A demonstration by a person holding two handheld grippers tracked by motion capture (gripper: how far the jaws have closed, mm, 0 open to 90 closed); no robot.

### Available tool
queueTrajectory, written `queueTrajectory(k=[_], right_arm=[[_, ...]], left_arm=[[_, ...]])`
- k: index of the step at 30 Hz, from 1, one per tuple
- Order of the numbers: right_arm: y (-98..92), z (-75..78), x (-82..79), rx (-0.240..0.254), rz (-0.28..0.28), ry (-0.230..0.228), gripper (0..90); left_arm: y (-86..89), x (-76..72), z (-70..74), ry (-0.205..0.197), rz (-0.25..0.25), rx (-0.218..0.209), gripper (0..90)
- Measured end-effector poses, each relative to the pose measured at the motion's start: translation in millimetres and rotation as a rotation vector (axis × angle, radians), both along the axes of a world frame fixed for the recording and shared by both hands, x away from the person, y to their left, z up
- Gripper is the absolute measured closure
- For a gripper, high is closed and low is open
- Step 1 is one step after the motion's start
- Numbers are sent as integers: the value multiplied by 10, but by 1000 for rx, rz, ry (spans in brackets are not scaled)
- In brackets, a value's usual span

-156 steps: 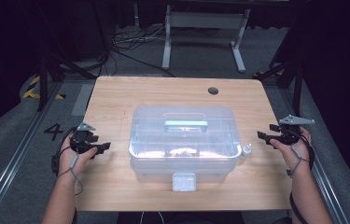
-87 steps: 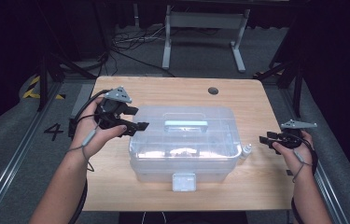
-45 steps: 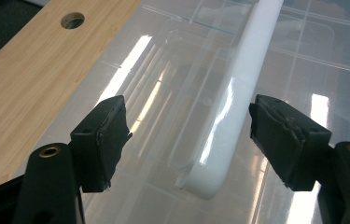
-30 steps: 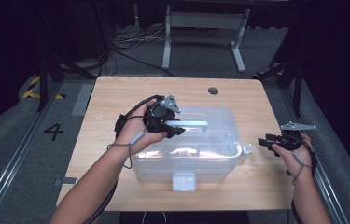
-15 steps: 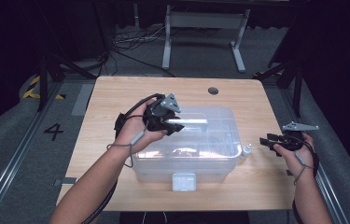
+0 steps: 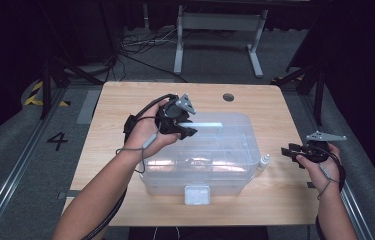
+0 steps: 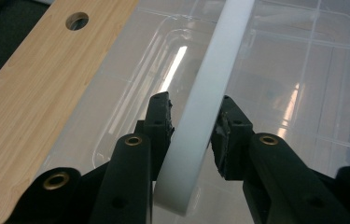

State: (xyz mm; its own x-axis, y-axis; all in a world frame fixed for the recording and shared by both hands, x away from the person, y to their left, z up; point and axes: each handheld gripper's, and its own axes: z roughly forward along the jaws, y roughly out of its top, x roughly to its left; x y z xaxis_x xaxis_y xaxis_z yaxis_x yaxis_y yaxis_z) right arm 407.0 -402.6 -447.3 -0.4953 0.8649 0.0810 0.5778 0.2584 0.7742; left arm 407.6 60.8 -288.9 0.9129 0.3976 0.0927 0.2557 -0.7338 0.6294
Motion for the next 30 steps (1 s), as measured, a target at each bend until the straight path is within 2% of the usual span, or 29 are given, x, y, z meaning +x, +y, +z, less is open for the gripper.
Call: queueTrajectory(k=[6, 8, 12, 18, 20, 21, 22, 24, 26, 30], right_arm=[[9, 51, -40, 1, 1, -14, 558], [13, 68, -52, 1, 4, -21, 560], [28, 117, -83, 0, 9, -33, 570], [65, 198, -134, -1, 25, -30, 670], [92, 233, -160, 17, 45, -20, 748], [92, 233, -160, 17, 45, -20, 748], [116, 262, -187, 39, 57, -7, 811], [144, 303, -217, 41, 76, -7, 867], [168, 345, -250, 27, 87, -15, 893], [224, 430, -330, 33, 128, -35, 900]], left_arm=[[-15, 60, 65, 7, 10, 19, 701], [-22, 90, 92, 26, 19, 26, 699], [-23, 132, 124, 24, 27, 28, 696], [-22, 180, 156, 38, 36, 27, 693], [-24, 209, 169, 48, 37, 27, 693], [-24, 209, 169, 48, 37, 27, 693], [-24, 218, 175, 52, 36, 29, 693], [-28, 236, 186, 62, 39, 31, 693], [-28, 256, 195, 60, 38, 35, 693], [-33, 288, 212, 62, 38, 42, 692]])
